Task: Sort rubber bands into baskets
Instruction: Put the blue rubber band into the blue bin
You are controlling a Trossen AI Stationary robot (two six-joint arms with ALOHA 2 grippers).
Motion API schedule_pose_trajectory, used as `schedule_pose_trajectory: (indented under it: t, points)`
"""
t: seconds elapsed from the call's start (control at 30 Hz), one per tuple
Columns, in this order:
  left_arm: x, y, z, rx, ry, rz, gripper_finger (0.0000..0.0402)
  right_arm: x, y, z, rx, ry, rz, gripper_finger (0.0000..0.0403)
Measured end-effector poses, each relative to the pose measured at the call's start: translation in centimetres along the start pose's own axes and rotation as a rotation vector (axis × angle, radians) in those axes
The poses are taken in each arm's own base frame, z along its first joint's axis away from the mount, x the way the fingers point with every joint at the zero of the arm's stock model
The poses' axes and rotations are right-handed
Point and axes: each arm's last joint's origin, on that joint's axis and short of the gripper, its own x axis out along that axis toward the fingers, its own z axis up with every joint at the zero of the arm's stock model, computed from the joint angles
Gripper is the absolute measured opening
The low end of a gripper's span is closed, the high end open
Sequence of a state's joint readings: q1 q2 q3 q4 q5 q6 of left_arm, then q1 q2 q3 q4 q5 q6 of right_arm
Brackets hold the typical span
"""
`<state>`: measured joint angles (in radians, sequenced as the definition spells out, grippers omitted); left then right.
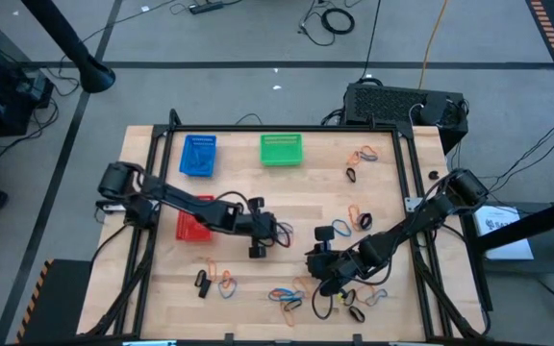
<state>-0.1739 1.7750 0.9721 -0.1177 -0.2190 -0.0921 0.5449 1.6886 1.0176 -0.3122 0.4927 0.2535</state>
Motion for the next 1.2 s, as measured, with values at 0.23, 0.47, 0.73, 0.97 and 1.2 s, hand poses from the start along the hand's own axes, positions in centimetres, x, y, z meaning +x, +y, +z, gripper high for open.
schedule_pose_trajectory:
  t: [0.23, 0.47, 0.73, 0.97, 1.2]
  points:
    - [0.1, 0.4, -0.3, 0.028, 0.019, 0.126, 0.0001, 0.1, -0.2, 0.1, -0.024, -0.005, -0.008, 0.0109]
    - [-0.9, 1.2, 0.2, 0.020, -0.015, 0.217, 0.0001, 0.2, -0.4, 0.2, -0.022, -0.006, -0.012, 0.0109]
    - [-4.9, 1.0, 1.8, 0.026, -0.129, 0.192, 0.0001, 0.2, -0.4, 0.1, -0.024, -0.002, -0.012, 0.0109]
    - [-8.8, 3.2, 0.8, 0.040, -0.014, 0.300, 0.0001, 0.2, -0.4, 0.2, -0.017, -0.006, -0.011, 0.0109]
    - [-10.3, 9.4, -2.2, -0.042, 0.304, 0.523, 0.0001, 0.2, -0.3, 0.5, -0.005, -0.038, -0.004, 0.0109]
